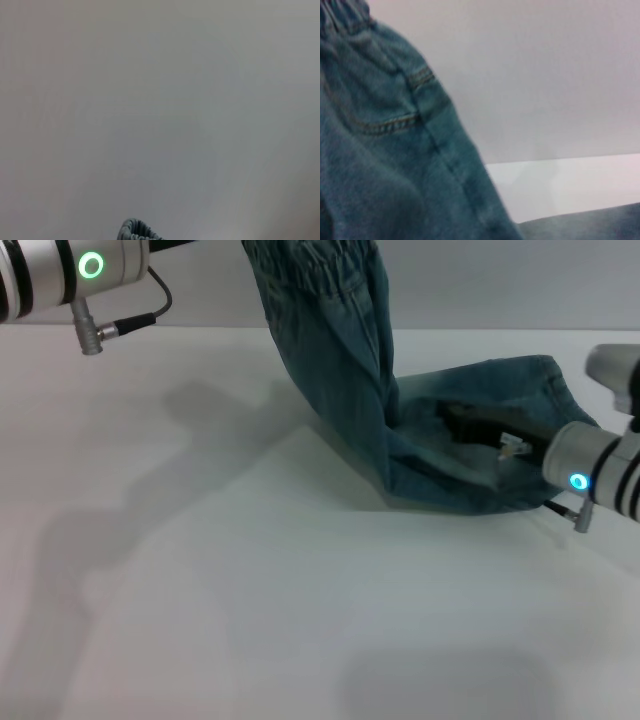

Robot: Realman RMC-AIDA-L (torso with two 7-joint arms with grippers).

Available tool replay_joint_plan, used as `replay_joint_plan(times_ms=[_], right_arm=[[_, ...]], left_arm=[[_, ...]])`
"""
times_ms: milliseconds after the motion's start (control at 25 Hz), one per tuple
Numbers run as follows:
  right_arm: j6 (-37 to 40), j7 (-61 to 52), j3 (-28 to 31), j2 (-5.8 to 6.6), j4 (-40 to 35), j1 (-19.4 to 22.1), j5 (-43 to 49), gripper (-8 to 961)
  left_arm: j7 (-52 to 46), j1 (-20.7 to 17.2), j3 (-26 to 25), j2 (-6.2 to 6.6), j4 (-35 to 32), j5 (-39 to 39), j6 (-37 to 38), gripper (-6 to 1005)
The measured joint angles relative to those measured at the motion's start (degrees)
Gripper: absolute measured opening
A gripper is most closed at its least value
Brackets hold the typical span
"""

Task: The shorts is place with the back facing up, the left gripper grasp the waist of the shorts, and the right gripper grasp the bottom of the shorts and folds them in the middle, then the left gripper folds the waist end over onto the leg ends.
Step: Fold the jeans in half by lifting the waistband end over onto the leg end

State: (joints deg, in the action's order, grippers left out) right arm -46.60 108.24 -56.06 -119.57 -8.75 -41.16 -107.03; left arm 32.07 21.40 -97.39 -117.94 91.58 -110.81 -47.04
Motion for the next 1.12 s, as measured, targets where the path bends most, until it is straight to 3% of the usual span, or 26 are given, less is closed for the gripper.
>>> replay_joint_plan(times_ms=[480,720,1120], right_arm=[[2.5,-0.3,-1.3,-0.31,11.0,-14.1,0.3,0],[2.5,-0.7,-1.2,-0.32,13.9,-18.1,0.9,0],[2.7,-0.7,-0.6,-0.31,15.9,-21.5,0.9,0]], left_arm=[[0.1,0.2,-0.1,0.00,0.1,0.3,0.2,58],[0.2,0.4,-0.2,0.00,-0.3,0.3,0.3,58],[0.8,0.6,-0.5,-0.01,-1.0,0.4,1.0,59]])
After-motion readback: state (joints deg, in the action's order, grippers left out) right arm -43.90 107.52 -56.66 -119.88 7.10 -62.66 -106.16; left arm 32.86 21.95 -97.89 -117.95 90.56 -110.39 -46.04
